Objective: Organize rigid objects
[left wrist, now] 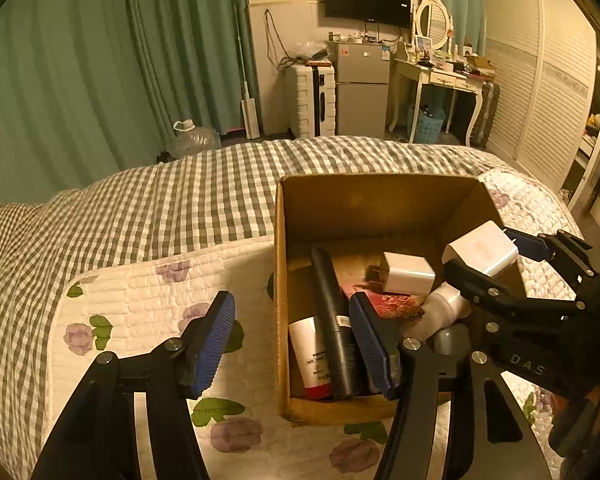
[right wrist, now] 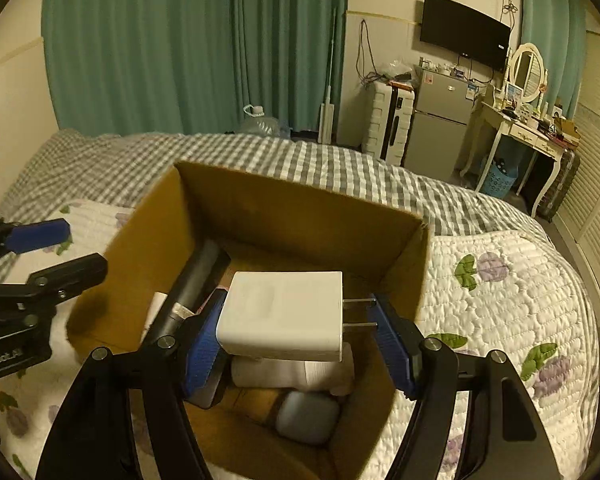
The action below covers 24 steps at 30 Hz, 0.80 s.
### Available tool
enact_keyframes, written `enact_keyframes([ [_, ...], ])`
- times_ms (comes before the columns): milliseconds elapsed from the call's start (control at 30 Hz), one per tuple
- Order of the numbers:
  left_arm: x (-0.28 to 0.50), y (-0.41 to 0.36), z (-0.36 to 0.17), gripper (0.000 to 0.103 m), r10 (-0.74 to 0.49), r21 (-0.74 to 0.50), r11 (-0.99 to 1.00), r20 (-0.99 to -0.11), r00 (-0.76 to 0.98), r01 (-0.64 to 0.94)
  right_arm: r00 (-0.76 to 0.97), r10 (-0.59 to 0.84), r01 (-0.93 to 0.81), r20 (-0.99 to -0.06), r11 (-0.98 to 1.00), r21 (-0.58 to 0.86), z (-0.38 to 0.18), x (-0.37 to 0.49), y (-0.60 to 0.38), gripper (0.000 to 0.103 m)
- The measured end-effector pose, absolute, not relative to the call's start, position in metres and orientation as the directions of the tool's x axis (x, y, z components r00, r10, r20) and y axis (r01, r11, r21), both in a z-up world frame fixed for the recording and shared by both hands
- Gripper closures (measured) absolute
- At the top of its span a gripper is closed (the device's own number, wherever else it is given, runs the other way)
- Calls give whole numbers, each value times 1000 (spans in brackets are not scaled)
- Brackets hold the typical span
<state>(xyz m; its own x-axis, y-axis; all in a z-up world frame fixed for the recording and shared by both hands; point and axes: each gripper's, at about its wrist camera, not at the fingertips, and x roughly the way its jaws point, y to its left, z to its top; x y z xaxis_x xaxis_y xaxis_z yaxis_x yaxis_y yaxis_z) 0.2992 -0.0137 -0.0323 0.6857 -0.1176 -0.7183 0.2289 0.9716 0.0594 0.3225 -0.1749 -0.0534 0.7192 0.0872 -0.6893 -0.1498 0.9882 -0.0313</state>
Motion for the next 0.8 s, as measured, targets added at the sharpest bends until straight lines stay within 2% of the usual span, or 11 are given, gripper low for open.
enact_keyframes([
  [167, 304, -10, -43, 40, -120, 48, 973, -732, 671, 226, 712, 77, -154, -698, 987, -48, -65, 324, -170, 32],
  [267, 302, -9, -43, 40, -125, 40, 973, -733, 669, 226, 734, 70, -142, -675, 988, -52, -61, 319, -171, 20],
  [367, 299, -7, -38, 40, -125, 40, 974, -727, 675, 224, 751, 64, -121, -657, 992, -41, -49, 315, -173, 17],
  [600, 275, -3, 4, 40, -119, 45, 978, -685, 719, 204, 782, 44, -95, -622, 994, -49, -10, 292, -178, 15],
  [633, 271, -3, 9, 39, -119, 44, 979, -677, 726, 201, 791, 43, -94, -611, 994, -52, 0, 285, -180, 15],
  [667, 266, -3, 19, 32, -121, 40, 979, -664, 738, 197, 798, 41, -91, -601, 994, -53, 9, 280, -180, 13],
  [800, 237, -2, 61, 31, -128, 41, 981, -592, 796, 188, 835, 37, -80, -549, 995, -54, 51, 251, -183, 9],
])
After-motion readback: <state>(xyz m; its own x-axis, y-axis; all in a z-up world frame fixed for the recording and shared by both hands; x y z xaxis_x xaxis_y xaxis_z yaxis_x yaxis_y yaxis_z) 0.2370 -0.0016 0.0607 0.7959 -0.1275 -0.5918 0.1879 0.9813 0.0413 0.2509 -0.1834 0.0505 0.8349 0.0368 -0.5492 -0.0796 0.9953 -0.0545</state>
